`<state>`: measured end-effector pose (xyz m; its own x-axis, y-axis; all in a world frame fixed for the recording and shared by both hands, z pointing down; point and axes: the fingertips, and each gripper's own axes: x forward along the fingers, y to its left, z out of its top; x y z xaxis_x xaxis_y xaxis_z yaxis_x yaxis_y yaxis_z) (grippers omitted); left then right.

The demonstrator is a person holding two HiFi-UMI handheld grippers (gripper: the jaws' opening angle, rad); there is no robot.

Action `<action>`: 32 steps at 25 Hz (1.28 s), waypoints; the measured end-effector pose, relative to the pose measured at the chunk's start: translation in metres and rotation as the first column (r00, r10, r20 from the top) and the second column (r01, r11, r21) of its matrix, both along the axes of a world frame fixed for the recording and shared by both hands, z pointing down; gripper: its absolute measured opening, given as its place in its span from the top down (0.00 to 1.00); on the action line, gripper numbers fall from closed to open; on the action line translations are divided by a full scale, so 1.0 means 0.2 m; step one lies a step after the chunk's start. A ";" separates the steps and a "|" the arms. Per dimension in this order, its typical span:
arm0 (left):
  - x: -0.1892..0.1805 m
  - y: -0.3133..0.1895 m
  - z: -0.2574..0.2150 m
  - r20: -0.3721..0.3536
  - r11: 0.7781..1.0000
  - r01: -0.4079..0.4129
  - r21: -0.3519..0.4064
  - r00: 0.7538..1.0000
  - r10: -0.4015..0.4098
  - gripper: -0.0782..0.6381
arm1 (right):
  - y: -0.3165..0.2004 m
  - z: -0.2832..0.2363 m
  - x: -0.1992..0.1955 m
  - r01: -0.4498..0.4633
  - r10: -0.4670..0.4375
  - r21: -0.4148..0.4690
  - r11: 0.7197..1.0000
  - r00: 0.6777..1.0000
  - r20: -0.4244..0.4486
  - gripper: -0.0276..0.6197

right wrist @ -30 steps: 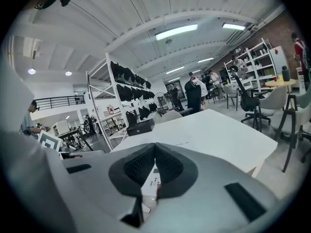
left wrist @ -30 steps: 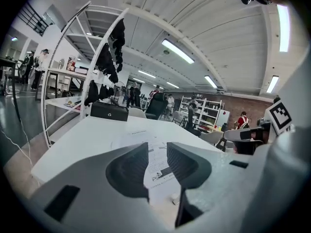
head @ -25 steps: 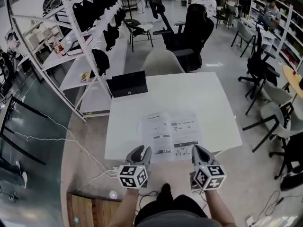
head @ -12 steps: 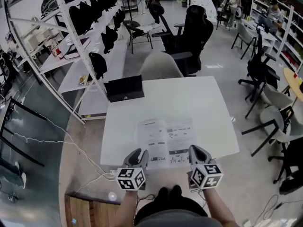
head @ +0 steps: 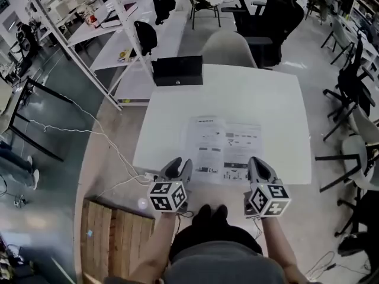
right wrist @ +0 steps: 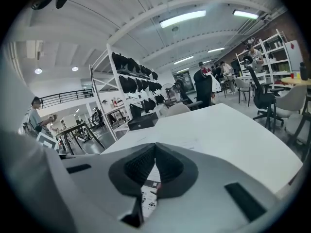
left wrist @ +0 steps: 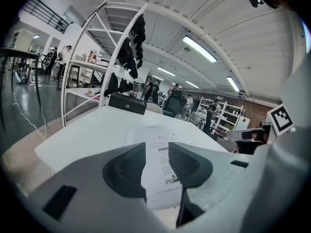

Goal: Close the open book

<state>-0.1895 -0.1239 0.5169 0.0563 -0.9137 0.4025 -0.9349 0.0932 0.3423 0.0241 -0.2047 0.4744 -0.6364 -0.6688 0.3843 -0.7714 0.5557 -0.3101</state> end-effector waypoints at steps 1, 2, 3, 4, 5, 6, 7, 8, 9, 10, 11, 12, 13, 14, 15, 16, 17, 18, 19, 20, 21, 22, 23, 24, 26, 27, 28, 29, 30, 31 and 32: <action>-0.02 0.02 0.01 -0.004 1.000 0.019 -0.007 1.000 -0.019 0.70 | 0.00 0.01 -0.02 0.017 -0.017 -0.005 1.000 1.000 -0.004 0.95; -0.03 0.04 0.02 -0.006 0.999 0.037 -0.015 0.999 -0.038 0.70 | 0.00 0.02 -0.05 0.035 -0.035 -0.010 0.999 0.999 -0.009 0.95; -0.05 0.06 0.03 -0.007 0.998 0.055 -0.023 0.998 -0.055 0.70 | 0.00 0.03 -0.07 0.050 -0.050 -0.014 0.999 0.999 -0.013 0.95; -0.07 0.08 0.04 -0.008 0.997 0.071 -0.030 0.997 -0.071 0.70 | 0.00 0.04 -0.09 0.064 -0.064 -0.019 0.998 0.998 -0.016 0.95; -0.09 0.10 0.06 -0.010 0.996 0.086 -0.037 0.996 -0.087 0.70 | 0.00 0.05 -0.12 0.076 -0.076 -0.024 0.997 0.997 -0.018 0.95; -0.11 0.12 0.07 -0.016 0.994 0.101 -0.043 0.995 -0.102 0.70 | 0.00 0.05 -0.14 0.087 -0.087 -0.030 0.996 0.996 -0.018 0.95; -0.12 0.14 0.08 -0.026 0.992 0.116 -0.050 0.993 -0.118 0.70 | 0.01 0.06 -0.15 0.096 -0.097 -0.034 0.995 0.995 -0.018 0.95; -0.14 0.16 0.09 -0.041 0.990 0.133 -0.055 0.990 -0.135 0.70 | 0.01 0.07 -0.17 0.105 -0.106 -0.039 0.994 0.994 -0.019 0.95; -0.16 0.19 0.11 -0.057 0.987 0.151 -0.060 0.986 -0.154 0.70 | 0.02 0.08 -0.18 0.115 -0.116 -0.043 0.992 0.993 -0.022 0.95; -0.18 0.22 0.12 -0.071 0.983 0.169 -0.066 0.982 -0.174 0.70 | 0.02 0.08 -0.20 0.125 -0.127 -0.046 0.991 0.992 -0.026 0.95; -0.19 0.25 0.13 -0.080 0.980 0.186 -0.074 0.978 -0.191 0.70 | 0.03 0.09 -0.22 0.136 -0.138 -0.049 0.989 0.990 -0.031 0.95; -0.20 0.27 0.15 -0.086 0.977 0.199 -0.082 0.975 -0.206 0.70 | 0.04 0.09 -0.23 0.146 -0.148 -0.052 0.988 0.988 -0.036 0.95; -0.21 0.30 0.16 -0.091 0.974 0.209 -0.091 0.972 -0.217 0.70 | 0.04 0.10 -0.24 0.154 -0.157 -0.056 0.986 0.987 -0.042 0.95; -0.22 0.32 0.18 -0.097 0.971 0.215 -0.099 0.970 -0.225 0.70 | 0.05 0.11 -0.25 0.161 -0.163 -0.060 0.985 0.985 -0.047 0.95; -0.22 0.34 0.20 -0.104 0.969 0.221 -0.107 0.967 -0.232 0.70 | 0.05 0.11 -0.26 0.166 -0.169 -0.062 0.984 0.984 -0.052 0.95; -0.22 0.36 0.22 -0.112 0.968 0.225 -0.115 0.965 -0.237 0.70 | 0.06 0.12 -0.27 0.170 -0.174 -0.064 0.983 0.983 -0.056 0.95; -0.22 0.38 0.24 -0.120 0.966 0.228 -0.122 0.963 -0.242 0.70 | 0.06 0.13 -0.28 0.175 -0.179 -0.066 0.982 0.982 -0.059 0.95; -0.22 0.39 0.26 -0.129 0.965 0.229 -0.130 0.961 -0.246 0.70 | 0.07 0.13 -0.29 0.179 -0.183 -0.067 0.982 0.981 -0.063 0.95; -0.21 0.41 0.28 -0.140 0.963 0.231 -0.136 0.958 -0.250 0.70 | 0.08 0.13 -0.30 0.183 -0.188 -0.068 0.981 0.980 -0.067 0.95; -0.21 0.42 0.30 -0.152 0.962 0.232 -0.142 0.955 -0.253 0.70 | 0.09 0.14 -0.30 0.187 -0.192 -0.070 0.980 0.979 -0.071 0.95; -0.20 0.43 0.31 -0.164 0.961 0.233 -0.148 0.953 -0.256 0.70 | 0.09 0.14 -0.30 0.191 -0.196 -0.071 0.979 0.978 -0.074 0.95; -0.19 0.44 0.32 -0.175 0.960 0.234 -0.152 0.950 -0.259 0.70 | 0.10 0.14 -0.30 0.194 -0.199 -0.073 0.978 0.977 -0.078 0.95; -0.19 0.45 0.34 -0.186 0.960 0.235 -0.155 0.947 -0.262 0.70 | 0.11 0.15 -0.30 0.196 -0.202 -0.075 0.978 0.976 -0.080 0.95; -0.18 0.45 0.35 -0.199 0.959 0.236 -0.158 0.944 -0.265 0.70 | 0.11 0.16 -0.30 0.197 -0.203 -0.078 0.977 0.976 -0.083 0.95; -0.17 0.45 0.38 -0.228 0.958 0.237 -0.162 0.935 -0.270 0.70 | 0.12 0.17 -0.30 0.198 -0.205 -0.082 0.977 0.975 -0.091 0.95; -0.17 0.45 0.39 -0.245 0.958 0.236 -0.164 0.931 -0.271 0.70 | 0.12 0.17 -0.30 0.198 -0.206 -0.083 0.977 0.974 -0.095 0.95; -0.16 0.45 0.40 -0.260 0.958 0.235 -0.166 0.926 -0.272 0.70 | 0.13 0.18 -0.29 0.198 -0.206 -0.084 0.977 0.974 -0.098 0.95; -0.16 0.45 0.40 -0.274 0.958 0.233 -0.168 0.923 -0.272 0.70 | 0.13 0.18 -0.29 0.198 -0.206 -0.085 0.976 0.973 -0.100 0.95; -0.15 0.44 0.41 -0.286 0.958 0.230 -0.169 0.919 -0.271 0.70 | 0.13 0.18 -0.29 0.198 -0.206 -0.086 0.976 0.973 -0.102 0.95; -0.14 0.43 0.42 -0.299 0.959 0.227 -0.169 0.916 -0.269 0.70 | 0.13 0.18 -0.28 0.197 -0.206 -0.087 0.976 0.973 -0.104 0.95; -0.13 0.43 0.42 -0.312 0.960 0.223 -0.169 0.912 -0.267 0.70 | 0.13 0.19 -0.28 0.195 -0.204 -0.089 0.977 0.973 -0.106 0.95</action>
